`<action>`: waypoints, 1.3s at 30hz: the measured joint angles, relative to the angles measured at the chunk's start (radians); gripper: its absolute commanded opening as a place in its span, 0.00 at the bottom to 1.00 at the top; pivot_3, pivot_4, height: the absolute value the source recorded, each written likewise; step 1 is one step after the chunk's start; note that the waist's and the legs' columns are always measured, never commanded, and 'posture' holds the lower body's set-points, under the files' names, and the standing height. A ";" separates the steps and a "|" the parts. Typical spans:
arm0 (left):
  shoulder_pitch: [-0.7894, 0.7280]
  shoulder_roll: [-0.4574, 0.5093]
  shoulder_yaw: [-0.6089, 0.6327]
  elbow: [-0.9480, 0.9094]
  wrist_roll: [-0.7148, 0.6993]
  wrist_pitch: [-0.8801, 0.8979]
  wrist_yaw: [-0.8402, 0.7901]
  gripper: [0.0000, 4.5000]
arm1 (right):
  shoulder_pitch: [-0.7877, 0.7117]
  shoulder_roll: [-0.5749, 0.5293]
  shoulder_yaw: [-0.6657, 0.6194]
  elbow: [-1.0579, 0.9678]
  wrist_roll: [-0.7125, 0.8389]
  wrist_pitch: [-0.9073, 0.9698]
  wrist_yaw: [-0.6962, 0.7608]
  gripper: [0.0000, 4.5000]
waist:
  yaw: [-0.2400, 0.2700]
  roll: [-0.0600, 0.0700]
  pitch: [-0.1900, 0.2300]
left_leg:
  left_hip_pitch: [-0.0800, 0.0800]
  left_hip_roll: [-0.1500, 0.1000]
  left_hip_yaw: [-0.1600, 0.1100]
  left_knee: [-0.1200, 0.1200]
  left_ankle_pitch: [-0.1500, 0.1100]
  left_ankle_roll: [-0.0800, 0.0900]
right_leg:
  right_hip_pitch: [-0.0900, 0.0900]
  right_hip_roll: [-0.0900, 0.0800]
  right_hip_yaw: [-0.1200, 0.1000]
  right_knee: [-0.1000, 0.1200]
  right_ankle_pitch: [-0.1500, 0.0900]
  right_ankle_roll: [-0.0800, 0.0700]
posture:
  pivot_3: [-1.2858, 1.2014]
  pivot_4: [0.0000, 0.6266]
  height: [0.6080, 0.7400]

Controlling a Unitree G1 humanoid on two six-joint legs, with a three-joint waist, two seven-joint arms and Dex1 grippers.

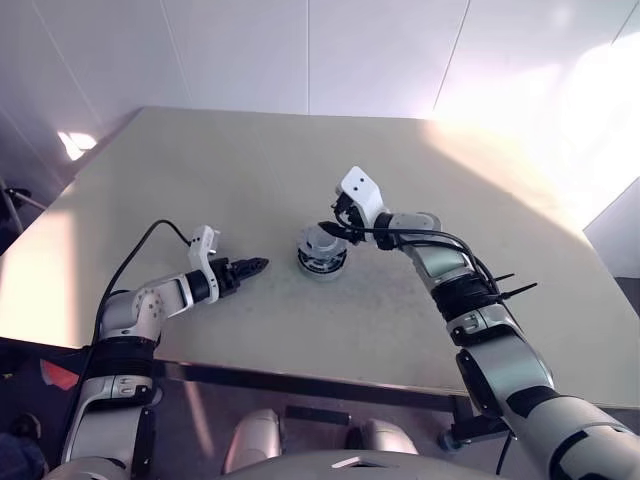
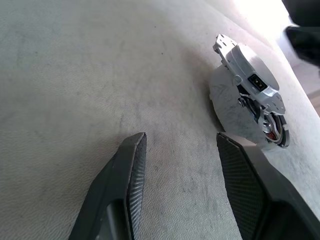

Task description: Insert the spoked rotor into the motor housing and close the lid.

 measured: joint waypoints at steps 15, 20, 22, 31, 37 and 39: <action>-0.010 -0.001 -0.030 -0.021 0.001 0.029 -0.022 0.53 | 0.058 0.012 -0.019 -0.204 0.077 0.167 0.072 0.84 | -0.001 -0.001 0.001 | -0.005 0.000 0.000 0.003 -0.003 0.006 | -0.003 0.000 0.000 0.001 0.000 0.000 | 0.52 0.00 1.00; -0.010 -0.001 -0.034 -0.021 0.001 0.029 -0.023 0.53 | 0.088 0.001 -0.011 -0.212 0.073 0.187 0.070 0.99 | -0.001 -0.001 0.001 | -0.005 0.000 0.000 0.004 -0.003 0.005 | -0.003 0.000 0.000 0.001 0.000 0.000 | 0.52 0.00 1.00; -0.010 -0.001 -0.035 -0.021 0.001 0.028 -0.023 0.53 | 0.092 0.000 -0.005 -0.225 0.072 0.187 0.071 0.99 | -0.001 -0.001 0.001 | -0.005 0.000 0.000 0.004 -0.003 0.005 | -0.003 0.000 0.000 0.001 0.000 0.000 | 0.52 0.00 1.00; -0.009 -0.001 -0.037 -0.021 0.001 0.027 -0.024 0.53 | 0.100 0.004 0.005 -0.236 0.072 0.188 0.066 0.99 | -0.001 -0.001 0.001 | -0.005 0.000 0.000 0.005 -0.002 0.004 | -0.003 0.000 0.000 0.001 0.000 0.000 | 0.52 0.00 1.00; -0.006 -0.001 -0.037 -0.021 0.002 0.021 -0.025 0.53 | 0.104 0.021 0.006 -0.192 0.072 0.191 0.053 0.99 | -0.002 -0.001 0.001 | -0.005 0.000 0.000 0.006 -0.002 0.004 | -0.002 0.000 0.000 0.002 0.000 0.000 | 0.52 0.00 1.00; -0.005 -0.001 -0.037 -0.021 0.002 0.019 -0.026 0.53 | 0.104 0.021 0.005 -0.183 0.072 0.191 0.049 0.99 | -0.002 -0.001 0.001 | -0.005 0.000 0.000 0.007 -0.002 0.004 | -0.002 0.000 0.000 0.002 0.000 0.000 | 0.52 0.00 1.00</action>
